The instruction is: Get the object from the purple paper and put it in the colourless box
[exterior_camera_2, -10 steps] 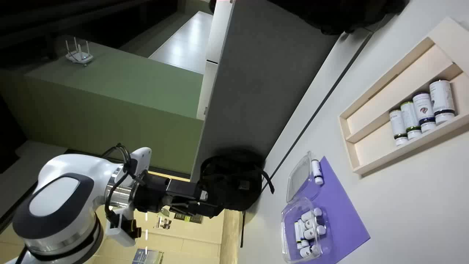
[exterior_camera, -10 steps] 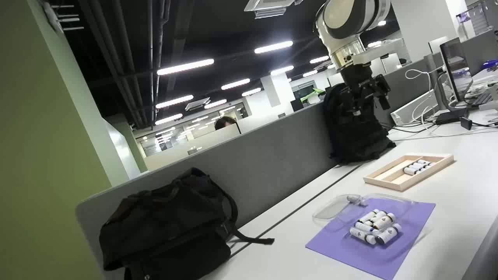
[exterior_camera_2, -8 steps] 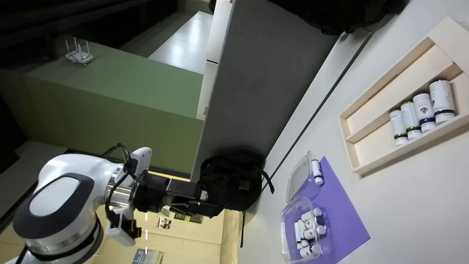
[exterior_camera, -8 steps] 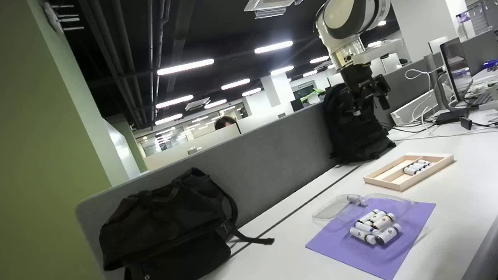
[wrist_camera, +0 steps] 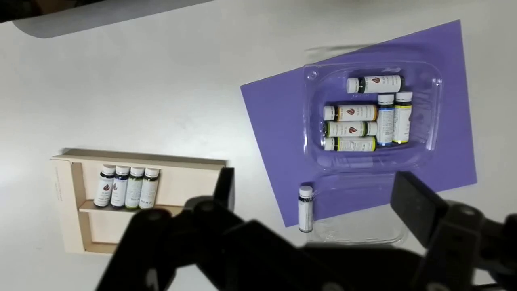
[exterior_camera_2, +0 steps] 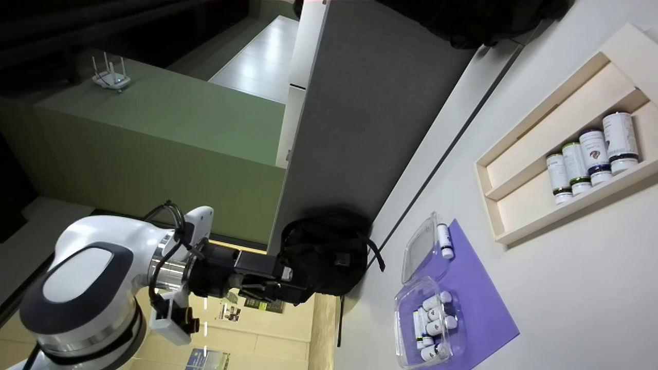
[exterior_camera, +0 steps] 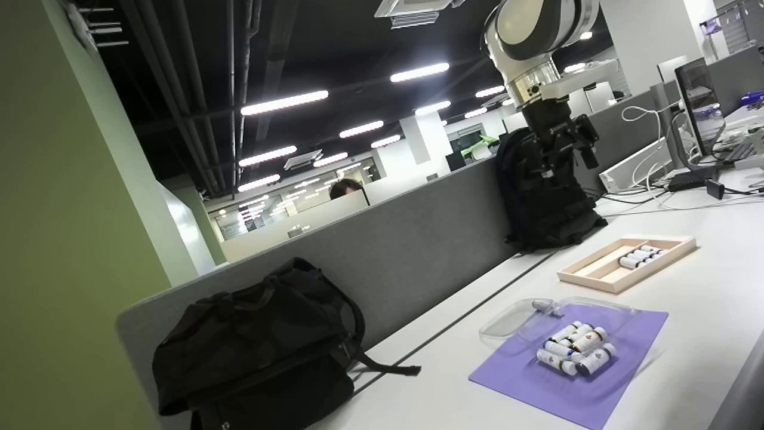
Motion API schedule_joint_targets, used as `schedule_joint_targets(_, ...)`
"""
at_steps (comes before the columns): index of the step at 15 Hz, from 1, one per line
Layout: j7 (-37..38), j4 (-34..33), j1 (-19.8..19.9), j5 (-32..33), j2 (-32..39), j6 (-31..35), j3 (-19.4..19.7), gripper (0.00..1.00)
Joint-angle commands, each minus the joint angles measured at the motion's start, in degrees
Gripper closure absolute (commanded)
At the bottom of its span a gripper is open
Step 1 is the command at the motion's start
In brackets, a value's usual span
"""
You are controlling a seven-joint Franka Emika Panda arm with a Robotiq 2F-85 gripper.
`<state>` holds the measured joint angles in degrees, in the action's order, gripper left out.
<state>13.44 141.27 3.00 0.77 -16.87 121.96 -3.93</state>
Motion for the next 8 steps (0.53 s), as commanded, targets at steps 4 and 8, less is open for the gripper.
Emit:
schedule_joint_targets(4, 2.83, -2.95, 1.97, 9.20, 12.81, 10.82, 1.29, 0.00)
schedule_joint_targets(8, 4.11, -3.99, 2.40, 20.09, 23.97, 25.69, 4.24, 0.00)
